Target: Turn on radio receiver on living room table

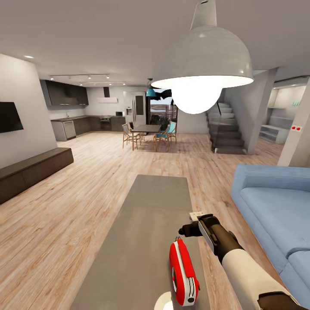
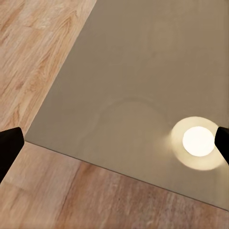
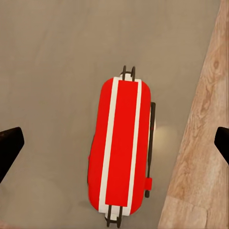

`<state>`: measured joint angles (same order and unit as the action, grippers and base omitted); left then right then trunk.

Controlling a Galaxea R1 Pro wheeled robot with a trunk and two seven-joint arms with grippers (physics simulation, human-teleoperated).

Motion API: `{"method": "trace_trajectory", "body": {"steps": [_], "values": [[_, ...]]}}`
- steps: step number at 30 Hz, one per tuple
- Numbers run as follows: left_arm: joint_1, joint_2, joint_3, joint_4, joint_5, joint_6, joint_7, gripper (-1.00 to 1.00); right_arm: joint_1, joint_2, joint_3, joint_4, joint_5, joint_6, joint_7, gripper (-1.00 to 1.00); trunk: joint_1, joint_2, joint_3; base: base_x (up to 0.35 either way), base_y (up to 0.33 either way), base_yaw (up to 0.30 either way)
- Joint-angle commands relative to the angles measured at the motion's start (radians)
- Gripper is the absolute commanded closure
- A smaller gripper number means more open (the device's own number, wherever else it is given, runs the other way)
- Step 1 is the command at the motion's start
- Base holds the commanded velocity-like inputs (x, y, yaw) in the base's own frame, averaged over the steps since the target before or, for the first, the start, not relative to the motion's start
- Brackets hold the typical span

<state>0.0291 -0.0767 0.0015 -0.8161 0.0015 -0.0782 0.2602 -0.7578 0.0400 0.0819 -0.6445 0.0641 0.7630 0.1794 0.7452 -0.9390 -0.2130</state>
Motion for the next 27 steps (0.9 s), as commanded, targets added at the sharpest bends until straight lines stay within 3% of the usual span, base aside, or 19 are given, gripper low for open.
{"method": "trace_trajectory", "body": {"steps": [1, 21, 27], "values": [[0.0, 0.0, 0.0, 0.0, 0.0, 0.0, 0.0, -1.0, 0.0, 0.0, 0.0, 0.0, 0.0, 0.0, -0.001, -1.0, 0.0, 0.0, 0.0, 0.0, 0.0, 0.0], [0.0, -0.005, -0.005, 0.0, 0.002, 0.004, -0.011, -1.0, 0.0, 0.0, 0.001, 0.003, 0.002, -0.001, -0.003, -1.0, 0.0, 0.0, 0.0, 0.0, 0.0, 0.0], [0.0, -0.006, -0.006, 0.0, 0.003, 0.002, -0.012, -1.0, 0.0, 0.0, 0.001, 0.005, -0.002, 0.001, -0.002, -1.0, 0.023, -0.042, -0.019, 0.0, 0.0, 0.0]]}}
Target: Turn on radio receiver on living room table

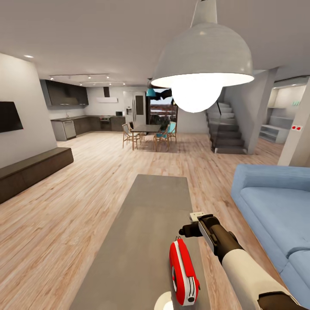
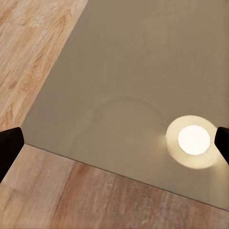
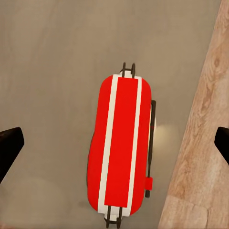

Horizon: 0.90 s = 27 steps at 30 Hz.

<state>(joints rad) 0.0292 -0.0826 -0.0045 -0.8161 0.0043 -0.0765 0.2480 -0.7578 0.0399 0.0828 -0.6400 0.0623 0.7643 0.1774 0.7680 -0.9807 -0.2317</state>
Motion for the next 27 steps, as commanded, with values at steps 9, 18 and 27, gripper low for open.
{"method": "trace_trajectory", "body": {"steps": [9, 18, 27], "values": [[0.0, -0.001, 0.0, 0.0, -0.001, -0.003, 0.0, -1.0, 0.0, 0.0, 0.0, 0.002, -0.001, 0.003, 0.0, -1.0, 0.035, -0.063, -0.028, 0.0, 0.0, 0.0], [0.0, 0.0, 0.0, 0.0, -0.001, -0.002, 0.001, -1.0, 0.0, -0.003, -0.001, 0.005, 0.0, 0.003, -0.003, -1.0, 0.061, -0.112, -0.05, 0.0, 0.0, 0.0], [0.0, 0.003, 0.0, -0.001, 0.006, 0.0, -0.001, -1.0, 0.0, -0.005, -0.002, 0.011, -0.001, 0.003, -0.005, -1.0, 0.061, -0.112, -0.05, 0.0, 0.0, 0.0]]}}
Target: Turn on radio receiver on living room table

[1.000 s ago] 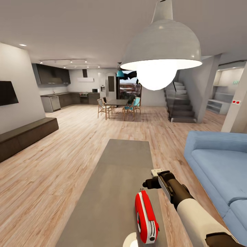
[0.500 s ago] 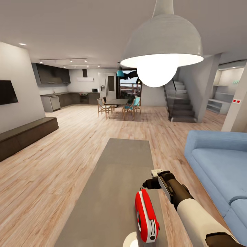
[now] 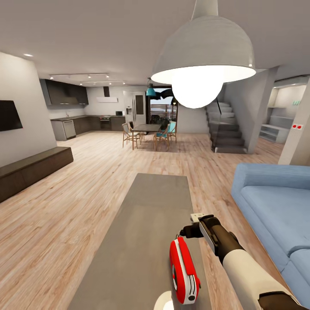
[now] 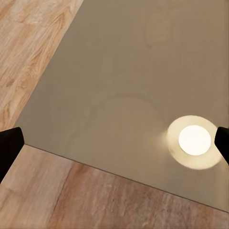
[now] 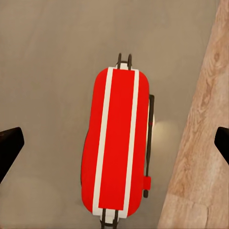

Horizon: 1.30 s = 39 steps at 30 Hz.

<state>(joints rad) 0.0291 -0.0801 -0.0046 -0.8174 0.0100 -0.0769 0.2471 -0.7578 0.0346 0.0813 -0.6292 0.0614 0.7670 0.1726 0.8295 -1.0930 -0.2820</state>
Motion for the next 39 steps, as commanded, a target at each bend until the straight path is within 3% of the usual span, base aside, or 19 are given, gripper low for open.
{"method": "trace_trajectory", "body": {"steps": [1, 14, 39], "values": [[0.0, 0.0, 0.0, 0.0, 0.0, 0.0, 0.0, -1.0, 0.0, 0.0, 0.0, 0.0, 0.0, 0.0, 0.0, -1.0, 0.0, 0.0, 0.0, 0.0, 0.0, 0.0], [0.0, 0.0, 0.0, 0.0, -0.001, -0.001, 0.0, -1.0, 0.0, 0.001, 0.0, 0.002, 0.0, 0.003, -0.013, -1.0, 0.0, 0.0, 0.0, 0.0, 0.0, 0.0], [0.0, 0.0, 0.0, 0.0, -0.002, -0.001, 0.001, -1.0, 0.0, 0.001, 0.002, 0.016, -0.001, 0.005, -0.013, -1.0, 0.096, -0.175, -0.078, 0.0, 0.0, 0.0]]}}
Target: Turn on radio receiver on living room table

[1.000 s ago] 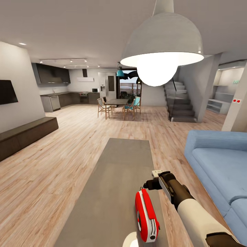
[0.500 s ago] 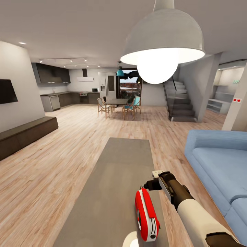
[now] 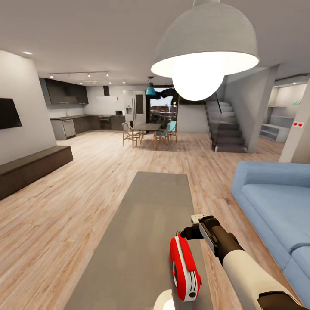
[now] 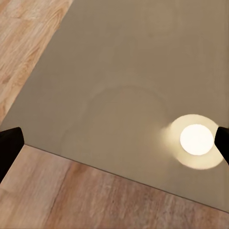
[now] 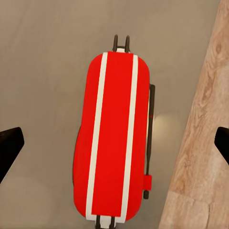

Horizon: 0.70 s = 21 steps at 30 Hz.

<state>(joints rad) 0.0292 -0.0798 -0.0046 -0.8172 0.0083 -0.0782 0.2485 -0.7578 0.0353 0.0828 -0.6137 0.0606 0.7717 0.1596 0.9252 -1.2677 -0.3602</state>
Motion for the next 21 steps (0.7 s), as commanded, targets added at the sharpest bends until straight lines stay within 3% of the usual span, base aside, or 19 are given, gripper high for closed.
{"method": "trace_trajectory", "body": {"steps": [1, 21], "values": [[0.0, 0.0, 0.0, 0.0, 0.0, 0.0, 0.0, -1.0, 0.0, 0.0, 0.0, 0.0, 0.0, 0.0, 0.0, -1.0, 0.004, -0.007, -0.003, 0.0, 0.0, 0.0], [0.0, -0.001, 0.0, 0.001, -0.005, -0.001, 0.0, -1.0, 0.0, 0.0, 0.0, 0.0, -0.001, 0.001, 0.006, -1.0, 0.081, -0.147, -0.066, 0.0, 0.0, 0.0]]}}
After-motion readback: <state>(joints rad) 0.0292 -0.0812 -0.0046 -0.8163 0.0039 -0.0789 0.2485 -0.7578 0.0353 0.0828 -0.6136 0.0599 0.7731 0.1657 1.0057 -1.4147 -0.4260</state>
